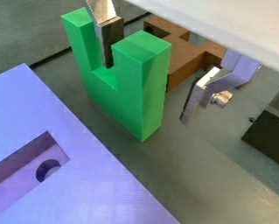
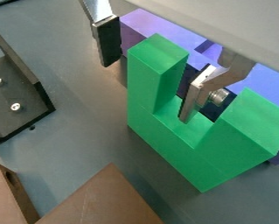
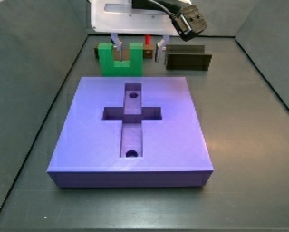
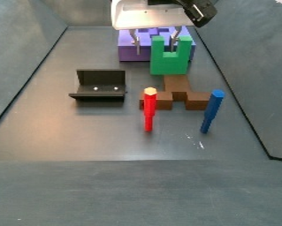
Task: Pick up the green object. Move up. Move to above the board. Insert the green object.
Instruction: Pick up the green object.
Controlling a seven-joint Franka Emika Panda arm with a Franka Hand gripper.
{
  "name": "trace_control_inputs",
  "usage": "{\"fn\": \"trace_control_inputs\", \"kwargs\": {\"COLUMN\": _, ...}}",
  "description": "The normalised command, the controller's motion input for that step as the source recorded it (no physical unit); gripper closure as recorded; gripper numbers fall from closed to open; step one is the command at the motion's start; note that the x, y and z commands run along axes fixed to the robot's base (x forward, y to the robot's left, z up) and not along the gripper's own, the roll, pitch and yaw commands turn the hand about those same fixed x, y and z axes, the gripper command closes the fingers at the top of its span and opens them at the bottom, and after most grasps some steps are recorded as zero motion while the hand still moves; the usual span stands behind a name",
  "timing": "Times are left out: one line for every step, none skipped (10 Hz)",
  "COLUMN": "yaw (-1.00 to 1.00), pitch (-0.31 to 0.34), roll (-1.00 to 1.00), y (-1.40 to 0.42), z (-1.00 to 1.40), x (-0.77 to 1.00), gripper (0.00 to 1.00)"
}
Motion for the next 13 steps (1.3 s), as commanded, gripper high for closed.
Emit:
{"fn": "trace_control_inputs", "kwargs": {"yaw": 0.00, "pitch": 0.000, "roll": 0.00, "y": 0.00, "z": 0.00, "x": 0.00, "gripper": 0.00}}
{"fn": "trace_control_inputs", "kwargs": {"yaw": 0.00, "pitch": 0.000, "roll": 0.00, "y": 0.00, "z": 0.00, "x": 0.00, "gripper": 1.00}}
{"fn": "trace_control_inputs", "kwargs": {"yaw": 0.00, "pitch": 0.000, "roll": 0.00, "y": 0.00, "z": 0.00, "x": 0.00, "gripper": 1.00}}
{"fn": "trace_control_inputs", "kwargs": {"yaw": 0.00, "pitch": 0.000, "roll": 0.00, "y": 0.00, "z": 0.00, "x": 0.00, "gripper": 1.00}}
{"fn": "trace_control_inputs", "kwargs": {"yaw": 0.00, "pitch": 0.000, "roll": 0.00, "y": 0.00, "z": 0.00, "x": 0.00, "gripper": 1.00}}
{"fn": "trace_control_inputs", "kwargs": {"yaw": 0.00, "pitch": 0.000, "roll": 0.00, "y": 0.00, "z": 0.00, "x": 0.00, "gripper": 1.00}}
{"fn": "trace_control_inputs", "kwargs": {"yaw": 0.00, "pitch": 0.000, "roll": 0.00, "y": 0.00, "z": 0.00, "x": 0.00, "gripper": 1.00}}
{"fn": "trace_control_inputs", "kwargs": {"yaw": 0.00, "pitch": 0.000, "roll": 0.00, "y": 0.00, "z": 0.00, "x": 0.00, "gripper": 1.00}}
{"fn": "trace_control_inputs", "kwargs": {"yaw": 0.00, "pitch": 0.000, "roll": 0.00, "y": 0.00, "z": 0.00, "x": 0.00, "gripper": 1.00}}
{"fn": "trace_control_inputs", "kwargs": {"yaw": 0.00, "pitch": 0.000, "roll": 0.00, "y": 0.00, "z": 0.00, "x": 0.00, "gripper": 1.00}}
{"fn": "trace_control_inputs", "kwargs": {"yaw": 0.00, "pitch": 0.000, "roll": 0.00, "y": 0.00, "z": 0.00, "x": 0.00, "gripper": 1.00}}
{"fn": "trace_control_inputs", "kwargs": {"yaw": 0.00, "pitch": 0.000, "roll": 0.00, "y": 0.00, "z": 0.00, "x": 0.00, "gripper": 1.00}}
{"fn": "trace_control_inputs", "kwargs": {"yaw": 0.00, "pitch": 0.000, "roll": 0.00, "y": 0.00, "z": 0.00, "x": 0.00, "gripper": 1.00}}
